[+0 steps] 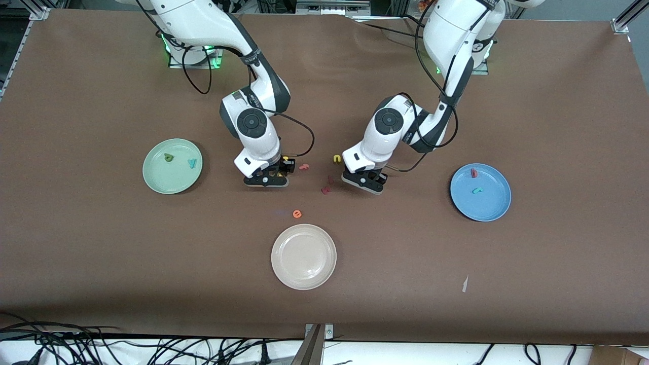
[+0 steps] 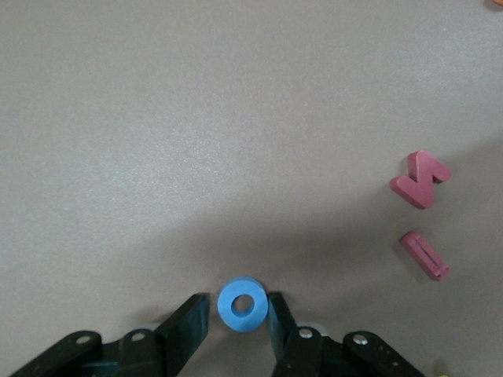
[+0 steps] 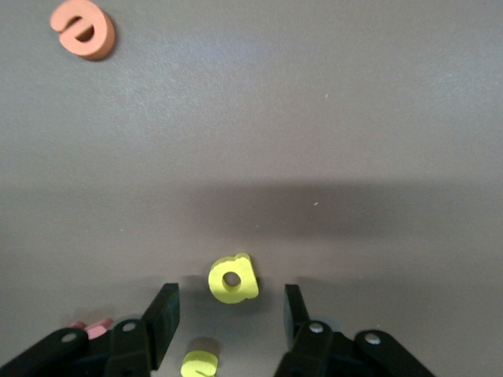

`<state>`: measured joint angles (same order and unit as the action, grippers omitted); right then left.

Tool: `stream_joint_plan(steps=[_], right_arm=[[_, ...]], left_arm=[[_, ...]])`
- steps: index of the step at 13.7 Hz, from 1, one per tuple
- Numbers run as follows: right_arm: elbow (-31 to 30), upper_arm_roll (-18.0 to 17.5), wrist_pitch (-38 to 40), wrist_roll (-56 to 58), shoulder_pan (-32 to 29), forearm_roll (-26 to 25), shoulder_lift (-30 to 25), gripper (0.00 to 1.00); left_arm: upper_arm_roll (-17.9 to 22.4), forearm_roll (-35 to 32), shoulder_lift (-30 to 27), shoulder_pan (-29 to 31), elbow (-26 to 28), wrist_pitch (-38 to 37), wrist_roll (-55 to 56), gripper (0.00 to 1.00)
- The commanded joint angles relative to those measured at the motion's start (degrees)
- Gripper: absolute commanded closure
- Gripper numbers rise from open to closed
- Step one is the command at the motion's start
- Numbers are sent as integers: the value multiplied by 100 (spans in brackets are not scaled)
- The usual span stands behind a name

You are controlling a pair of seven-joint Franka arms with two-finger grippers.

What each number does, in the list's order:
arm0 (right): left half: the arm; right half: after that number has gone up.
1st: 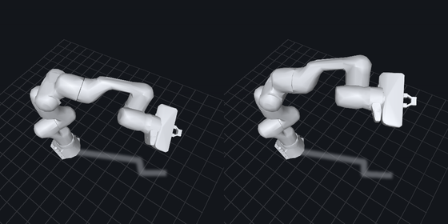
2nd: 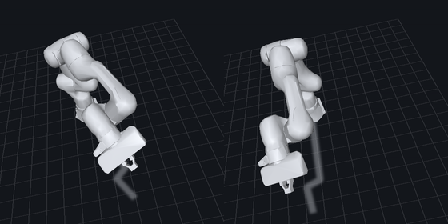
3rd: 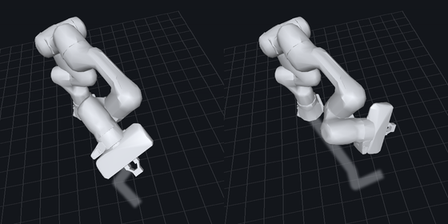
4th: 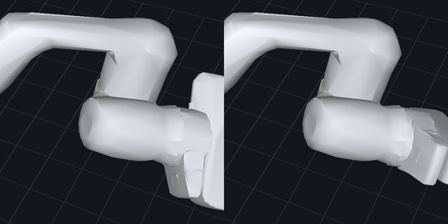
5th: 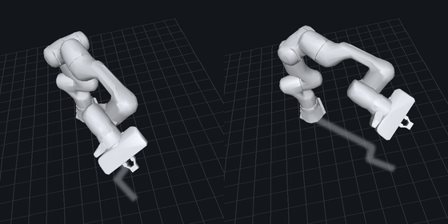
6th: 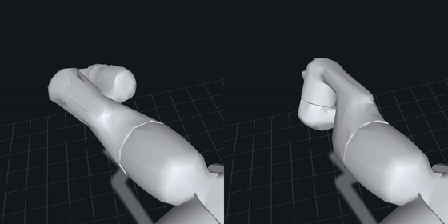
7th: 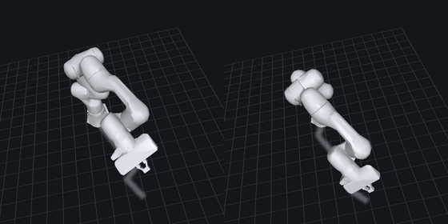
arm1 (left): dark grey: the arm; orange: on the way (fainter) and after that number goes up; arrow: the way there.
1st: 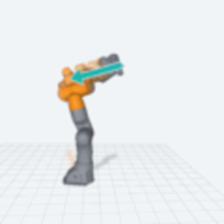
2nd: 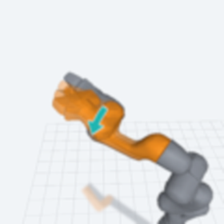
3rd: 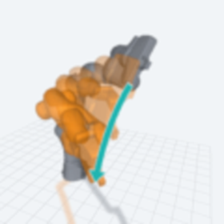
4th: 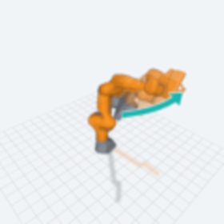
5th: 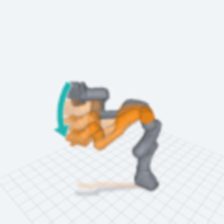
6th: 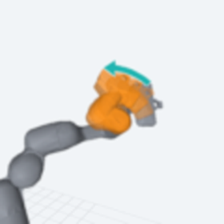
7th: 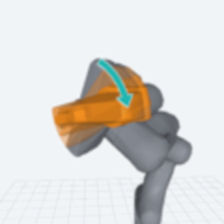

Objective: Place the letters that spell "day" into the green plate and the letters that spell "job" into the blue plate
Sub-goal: 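Grasp the blue o with the left gripper while the right grasps yellow a, then carry o to the blue plate while the right gripper carries a to green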

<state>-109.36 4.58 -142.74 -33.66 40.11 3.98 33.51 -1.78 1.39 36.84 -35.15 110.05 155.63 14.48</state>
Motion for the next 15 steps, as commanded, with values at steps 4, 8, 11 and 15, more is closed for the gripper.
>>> stream_joint_plan(steps=[4,8,11,15], right_arm=[[116,34,-158,-44,58,59,199,49],[116,34,-132,9,58,59,191,81],[116,51,-44,97,23,59,103,87],[125,358,815,612,-3,59,-380,87]], left_arm=[[90,-165,60,-1,-36,20,81,72],[90,-200,-220,314,-19,-85,46,82],[73,-183,-615,849,-19,-707,-681,82],[11,-174,-1345,1992,16,-2244,-2060,81]])
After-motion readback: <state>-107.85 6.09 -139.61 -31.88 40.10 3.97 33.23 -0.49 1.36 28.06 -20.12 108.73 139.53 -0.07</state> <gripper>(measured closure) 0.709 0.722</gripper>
